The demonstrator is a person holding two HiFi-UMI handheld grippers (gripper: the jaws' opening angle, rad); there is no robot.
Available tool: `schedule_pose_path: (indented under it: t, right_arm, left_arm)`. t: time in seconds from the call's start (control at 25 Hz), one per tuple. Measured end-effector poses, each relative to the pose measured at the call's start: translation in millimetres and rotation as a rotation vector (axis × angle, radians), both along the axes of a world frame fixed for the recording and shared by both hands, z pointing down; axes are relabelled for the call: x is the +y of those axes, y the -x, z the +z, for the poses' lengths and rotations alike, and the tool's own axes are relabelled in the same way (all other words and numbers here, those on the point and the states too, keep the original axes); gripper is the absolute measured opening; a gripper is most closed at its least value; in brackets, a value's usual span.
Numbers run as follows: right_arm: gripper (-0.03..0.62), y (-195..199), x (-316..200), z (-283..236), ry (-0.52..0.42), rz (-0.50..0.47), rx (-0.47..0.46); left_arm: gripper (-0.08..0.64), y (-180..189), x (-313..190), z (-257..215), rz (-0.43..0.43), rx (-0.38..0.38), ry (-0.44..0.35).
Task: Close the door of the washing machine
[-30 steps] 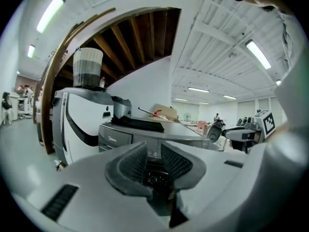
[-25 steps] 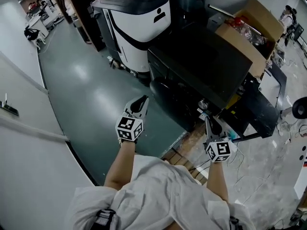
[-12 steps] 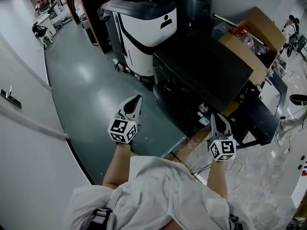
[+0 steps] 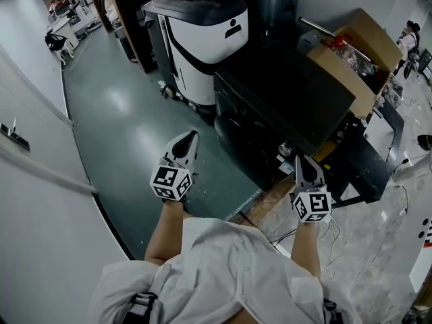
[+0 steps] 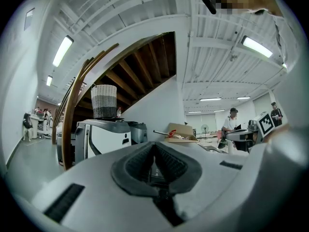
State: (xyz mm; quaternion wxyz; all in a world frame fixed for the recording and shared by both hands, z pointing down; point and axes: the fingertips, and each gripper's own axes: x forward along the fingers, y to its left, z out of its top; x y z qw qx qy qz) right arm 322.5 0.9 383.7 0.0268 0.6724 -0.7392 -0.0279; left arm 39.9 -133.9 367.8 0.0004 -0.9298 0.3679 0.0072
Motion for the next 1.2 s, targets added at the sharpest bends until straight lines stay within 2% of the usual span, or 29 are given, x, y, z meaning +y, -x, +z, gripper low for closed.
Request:
schedule_pose_path:
  t: [1.2]
  right_arm:
    - [0.026,8.1,5.3,10.5,0.037,-0.008,0.043]
  left_arm:
    - [0.020,7.8,13.2,2.6,-0.006,0.003,-0.001]
